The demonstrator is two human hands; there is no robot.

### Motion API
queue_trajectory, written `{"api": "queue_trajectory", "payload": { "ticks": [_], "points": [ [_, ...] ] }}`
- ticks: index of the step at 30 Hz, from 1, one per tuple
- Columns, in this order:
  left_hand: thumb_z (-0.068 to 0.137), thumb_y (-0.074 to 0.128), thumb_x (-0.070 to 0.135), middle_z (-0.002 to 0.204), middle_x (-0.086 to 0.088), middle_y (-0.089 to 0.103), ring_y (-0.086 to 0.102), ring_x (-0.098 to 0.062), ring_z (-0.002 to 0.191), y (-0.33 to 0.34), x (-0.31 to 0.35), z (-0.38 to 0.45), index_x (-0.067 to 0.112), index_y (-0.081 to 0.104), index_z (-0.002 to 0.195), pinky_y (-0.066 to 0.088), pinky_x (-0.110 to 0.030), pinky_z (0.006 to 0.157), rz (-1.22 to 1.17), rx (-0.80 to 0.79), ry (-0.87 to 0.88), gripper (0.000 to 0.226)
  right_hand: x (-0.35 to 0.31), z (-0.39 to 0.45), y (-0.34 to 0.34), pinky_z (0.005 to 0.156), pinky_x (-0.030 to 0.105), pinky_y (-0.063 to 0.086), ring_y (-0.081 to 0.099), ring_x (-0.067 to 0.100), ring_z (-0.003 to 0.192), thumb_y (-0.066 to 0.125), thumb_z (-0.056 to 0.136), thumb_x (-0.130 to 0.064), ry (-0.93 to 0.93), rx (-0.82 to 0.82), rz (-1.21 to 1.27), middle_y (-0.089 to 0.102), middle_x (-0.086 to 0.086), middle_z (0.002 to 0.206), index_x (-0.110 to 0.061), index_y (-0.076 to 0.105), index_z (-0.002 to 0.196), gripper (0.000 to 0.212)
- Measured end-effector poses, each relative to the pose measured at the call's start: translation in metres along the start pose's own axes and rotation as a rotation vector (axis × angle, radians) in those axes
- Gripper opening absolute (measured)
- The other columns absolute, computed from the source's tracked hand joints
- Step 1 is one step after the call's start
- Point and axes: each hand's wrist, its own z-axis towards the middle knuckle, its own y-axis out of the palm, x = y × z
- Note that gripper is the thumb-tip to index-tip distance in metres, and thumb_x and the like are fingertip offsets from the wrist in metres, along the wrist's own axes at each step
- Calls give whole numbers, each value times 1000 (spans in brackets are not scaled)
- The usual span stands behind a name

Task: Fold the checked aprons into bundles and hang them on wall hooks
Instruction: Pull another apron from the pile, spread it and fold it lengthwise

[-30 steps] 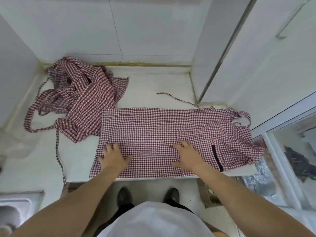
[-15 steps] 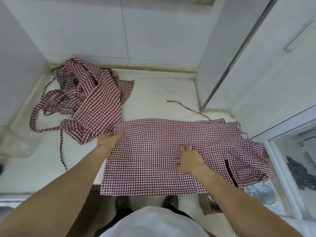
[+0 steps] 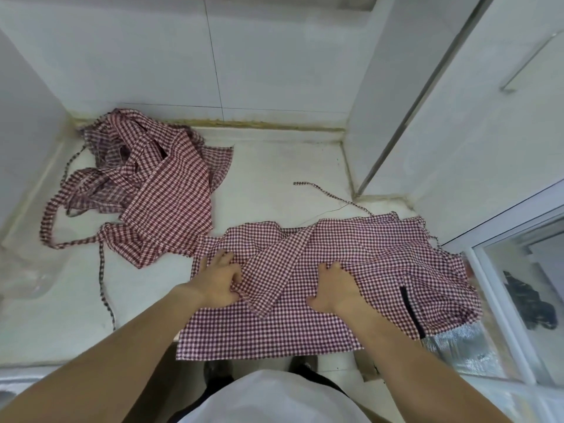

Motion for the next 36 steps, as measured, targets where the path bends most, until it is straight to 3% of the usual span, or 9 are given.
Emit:
{"api": "queue_trajectory", "payload": {
  "ticks": [5,8,10,14,17,20,26,30,36],
  "points": [
    [90,64,34,155,-14,29,11,-36,149,-3,-34,11,23,65,92,2,-53,121,-56,217,-142,12,-3,3,-1,100,48,49,54,31,116,65,78,-58,11,-13,-22,41,15,131,-12,31,142,86],
    [89,59,25,120,-25,60,53,-36,111,-16,-39,14,6,61,77,43,-47,101,-451,424,-388,23,-4,7,-1,102,50,48,52,31,119,66,78,-57,19,-36,-16,40,16,134,-13,26,146,90],
    [87,60,21,104,-22,68,62,-33,93,-28,-39,17,-5,65,93,52,-44,90,-751,509,-546,28,-4,9,-2,104,51,46,50,33,123,68,78,-55,24,-53,-20,37,17,139,-12,22,150,95],
    [82,74,41,121,-7,62,61,-27,99,-53,-34,25,5,51,128,53,-38,83,-1287,293,-683,63,-5,13,-4,107,52,44,47,34,129,70,78,-52,29,-88,-16,31,18,147,-13,14,155,102],
    [81,74,52,118,-9,65,65,-26,97,-61,-37,31,7,55,126,54,-36,74,-1432,122,-649,66,-6,14,-5,106,50,45,48,34,128,71,77,-52,28,-78,-18,33,17,147,-14,15,154,103],
    [84,76,42,128,-13,63,63,-28,108,-66,-40,38,4,51,137,51,-40,94,-1405,237,-601,70,-5,15,-7,104,50,47,49,34,127,73,75,-52,26,-84,-14,35,16,145,-14,15,154,105],
    [86,73,5,121,-8,64,63,-27,107,-92,-26,32,10,56,131,52,-45,98,-1331,393,-484,49,-9,19,-11,107,52,44,47,34,129,76,73,-46,72,-117,14,32,17,147,-14,12,155,108],
    [79,79,2,115,-2,67,65,-20,105,-112,-4,15,15,64,123,53,-39,97,-1307,448,-286,47,-16,18,-40,97,37,48,55,27,122,66,88,-45,95,-158,109,51,9,136,-9,41,142,69],
    [78,80,10,91,-4,77,74,-16,83,-120,28,-17,6,71,103,58,-22,69,-1372,524,-120,27,-68,8,-92,106,25,41,52,11,123,66,93,-36,-366,449,875,57,0,133,-15,56,133,46]
  ]
}}
